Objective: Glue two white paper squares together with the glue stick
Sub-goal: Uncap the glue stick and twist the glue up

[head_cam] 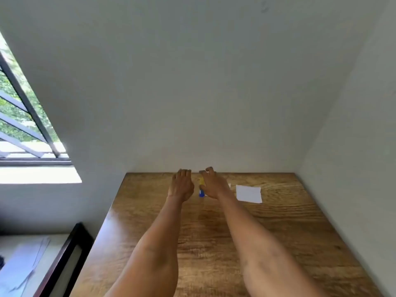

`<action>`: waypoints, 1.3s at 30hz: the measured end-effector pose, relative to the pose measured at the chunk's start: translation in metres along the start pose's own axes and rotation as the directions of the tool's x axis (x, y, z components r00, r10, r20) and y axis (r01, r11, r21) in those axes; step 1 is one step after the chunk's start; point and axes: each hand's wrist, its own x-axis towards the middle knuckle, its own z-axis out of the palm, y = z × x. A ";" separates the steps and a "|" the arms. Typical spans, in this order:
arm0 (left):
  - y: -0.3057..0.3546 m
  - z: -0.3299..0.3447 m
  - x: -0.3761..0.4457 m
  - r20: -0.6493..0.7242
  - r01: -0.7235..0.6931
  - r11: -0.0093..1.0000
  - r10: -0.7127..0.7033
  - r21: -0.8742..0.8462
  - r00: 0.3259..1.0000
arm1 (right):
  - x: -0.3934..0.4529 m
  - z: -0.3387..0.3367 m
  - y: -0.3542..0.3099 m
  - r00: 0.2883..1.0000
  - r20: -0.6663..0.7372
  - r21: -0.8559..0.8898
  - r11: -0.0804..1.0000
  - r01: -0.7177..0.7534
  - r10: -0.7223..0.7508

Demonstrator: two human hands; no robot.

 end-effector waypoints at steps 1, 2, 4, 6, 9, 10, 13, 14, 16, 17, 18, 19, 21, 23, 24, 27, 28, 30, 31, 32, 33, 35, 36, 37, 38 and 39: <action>-0.001 0.004 0.000 0.097 0.022 0.999 -0.019 -0.033 0.995 | 0.002 0.001 -0.002 0.999 0.032 -0.008 1.000 -0.008 0.008; -0.001 0.007 0.000 0.182 0.034 0.995 -0.016 -0.094 0.983 | 0.004 0.003 -0.002 0.999 0.052 -0.007 1.000 0.000 0.001; -0.004 0.012 0.000 0.329 0.088 0.973 -0.013 -0.214 0.944 | 0.010 0.005 0.001 0.995 0.103 -0.002 1.000 0.017 -0.016; -0.009 0.017 0.002 0.398 0.160 0.923 -0.008 -0.351 0.917 | 0.018 0.008 0.002 0.986 0.161 0.042 0.998 0.037 -0.043; -0.014 0.017 0.003 0.375 0.225 0.800 0.000 -0.556 0.927 | 0.029 0.004 -0.002 0.978 0.191 0.110 0.992 0.058 -0.078; -0.016 0.017 0.006 0.340 0.227 0.764 -0.010 -0.605 0.941 | 0.033 0.002 -0.006 0.979 0.184 0.125 0.990 0.063 -0.086; -0.023 0.013 0.009 0.214 0.201 0.672 -0.065 -0.713 0.975 | 0.043 -0.003 -0.021 0.979 0.167 0.120 0.988 0.098 -0.117; -0.026 0.011 0.009 0.192 0.201 0.632 -0.084 -0.748 0.978 | 0.046 -0.005 -0.027 0.979 0.160 0.093 0.989 0.114 -0.128; -0.033 0.008 0.006 0.177 0.211 0.559 -0.115 -0.802 0.977 | 0.053 -0.007 -0.037 0.977 0.157 0.037 0.990 0.138 -0.142; -0.037 0.007 0.005 0.179 0.219 0.550 -0.126 -0.806 0.976 | 0.057 -0.009 -0.041 0.973 0.178 0.032 0.989 0.145 -0.148; -0.040 0.006 0.003 0.189 0.228 0.556 -0.126 -0.799 0.974 | 0.060 -0.010 -0.043 0.964 0.213 0.051 0.987 0.150 -0.158; -0.043 0.005 0.002 0.210 0.238 0.563 -0.115 -0.791 0.971 | 0.063 -0.012 -0.046 0.951 0.259 0.079 0.985 0.154 -0.169; -0.049 0.002 0.001 0.246 0.241 0.573 -0.070 -0.783 0.967 | 0.068 -0.019 -0.050 0.915 0.358 0.140 0.980 0.143 -0.185; -0.059 -0.001 0.000 0.265 0.217 0.628 -0.018 -0.748 0.964 | 0.070 -0.026 -0.051 0.890 0.412 0.218 0.970 0.110 -0.194; -0.065 -0.001 0.000 0.268 0.197 0.653 0.009 -0.731 0.963 | 0.072 -0.030 -0.052 0.889 0.409 0.245 0.964 0.108 -0.204; -0.086 0.000 -0.009 0.248 0.170 0.667 0.024 -0.726 0.968 | 0.076 -0.039 -0.047 0.932 0.294 0.304 0.945 0.120 -0.213; -0.090 0.002 -0.012 0.238 0.175 0.665 0.003 -0.726 0.971 | 0.076 -0.038 -0.044 0.949 0.245 0.340 0.935 0.105 -0.196; -0.092 0.003 -0.017 0.203 0.181 0.637 -0.039 -0.749 0.978 | 0.073 -0.033 -0.038 0.972 0.186 0.440 0.896 0.051 -0.147; -0.090 0.003 -0.017 0.177 0.174 0.614 -0.057 -0.770 0.983 | 0.070 -0.027 -0.037 0.979 0.166 0.501 0.865 0.020 -0.118; -0.087 0.004 -0.018 0.142 0.162 0.594 -0.081 -0.788 0.987 | 0.066 -0.018 -0.037 0.986 0.139 0.570 0.821 -0.006 -0.089; -0.083 0.003 -0.018 0.099 0.143 0.580 -0.107 -0.802 0.989 | 0.061 -0.008 -0.038 0.993 0.105 0.638 0.769 -0.024 -0.056; -0.077 0.004 -0.017 0.049 0.127 0.518 -0.163 -0.846 0.985 | 0.055 0.015 -0.039 0.999 0.048 0.721 0.691 -0.042 0.010; -0.075 0.005 -0.016 0.044 0.131 0.487 -0.185 -0.864 0.982 | 0.053 0.026 -0.040 0.999 0.037 0.733 0.678 -0.050 0.034; -0.073 0.006 -0.015 0.041 0.136 0.470 -0.207 -0.872 0.978 | 0.051 0.038 -0.040 0.998 0.031 0.726 0.686 -0.058 0.052; -0.072 0.007 -0.013 0.041 0.147 0.452 -0.236 -0.880 0.971 | 0.050 0.047 -0.040 0.997 0.023 0.702 0.710 -0.064 0.068; -0.072 0.008 -0.011 0.044 0.160 0.425 -0.271 -0.891 0.962 | 0.050 0.057 -0.040 0.996 0.013 0.674 0.735 -0.072 0.085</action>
